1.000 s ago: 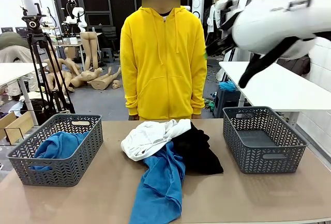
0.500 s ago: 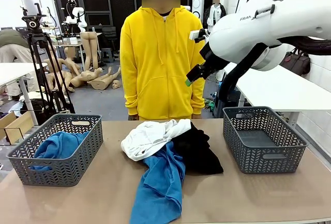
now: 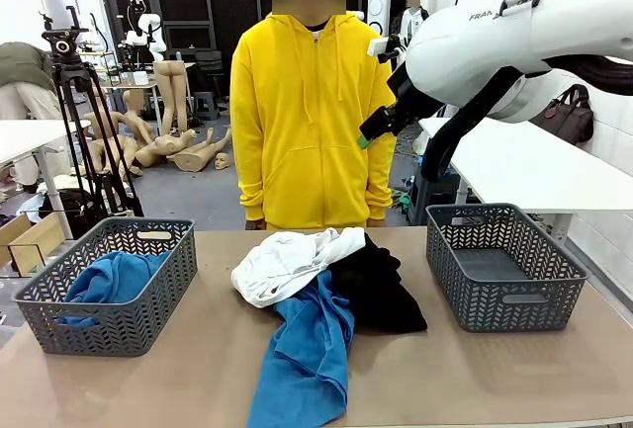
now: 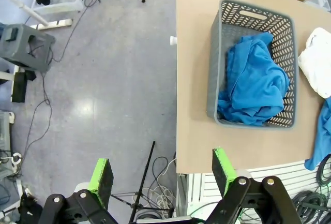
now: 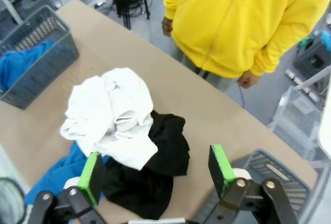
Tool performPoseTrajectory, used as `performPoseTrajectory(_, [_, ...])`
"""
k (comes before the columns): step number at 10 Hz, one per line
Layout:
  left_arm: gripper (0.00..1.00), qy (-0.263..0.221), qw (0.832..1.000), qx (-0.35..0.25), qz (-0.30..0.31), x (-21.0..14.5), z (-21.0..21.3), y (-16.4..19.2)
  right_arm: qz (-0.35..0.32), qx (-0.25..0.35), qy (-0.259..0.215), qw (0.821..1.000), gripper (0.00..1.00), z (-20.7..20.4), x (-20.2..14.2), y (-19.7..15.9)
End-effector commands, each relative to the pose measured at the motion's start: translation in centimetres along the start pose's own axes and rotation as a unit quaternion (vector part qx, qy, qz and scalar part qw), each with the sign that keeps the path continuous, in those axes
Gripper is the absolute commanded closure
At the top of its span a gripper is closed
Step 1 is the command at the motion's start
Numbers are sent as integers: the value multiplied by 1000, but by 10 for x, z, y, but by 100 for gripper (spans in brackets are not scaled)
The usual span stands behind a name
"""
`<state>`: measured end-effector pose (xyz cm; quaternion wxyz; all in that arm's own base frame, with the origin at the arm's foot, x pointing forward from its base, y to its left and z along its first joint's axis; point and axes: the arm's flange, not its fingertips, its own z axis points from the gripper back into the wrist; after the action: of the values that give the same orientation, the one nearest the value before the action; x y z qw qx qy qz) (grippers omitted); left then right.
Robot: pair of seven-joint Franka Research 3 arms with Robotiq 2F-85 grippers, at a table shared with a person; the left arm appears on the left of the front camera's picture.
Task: Sort the tops and bottoms.
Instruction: Lift clothes from the center of the table with your right hand.
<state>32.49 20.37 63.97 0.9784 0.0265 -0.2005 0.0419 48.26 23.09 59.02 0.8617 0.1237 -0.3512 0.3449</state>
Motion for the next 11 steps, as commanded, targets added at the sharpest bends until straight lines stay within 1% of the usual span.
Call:
performPoseTrajectory(1, [0, 0, 1000, 2, 2, 1, 0, 1, 32, 71, 54, 996, 0, -45, 30, -22])
performPoseTrajectory(2, [0, 0, 1000, 2, 2, 1, 0, 1, 34, 107, 74, 991, 0, -66, 38, -28])
performPoseTrajectory(4, [0, 0, 1000, 2, 2, 1, 0, 1, 52, 141, 104, 983, 0, -111, 48, -34])
performPoseTrajectory(6, [0, 0, 1000, 2, 2, 1, 0, 1, 66, 173, 165, 969, 0, -156, 50, -29])
performPoseTrajectory(7, [0, 0, 1000, 2, 2, 1, 0, 1, 78, 188, 189, 961, 0, -177, 49, -21])
performPoseTrajectory(9, [0, 0, 1000, 2, 2, 1, 0, 1, 96, 176, 249, 948, 0, -219, 43, 0])
performPoseTrajectory(11, [0, 0, 1000, 2, 2, 1, 0, 1, 102, 187, 285, 935, 0, -241, 39, 14])
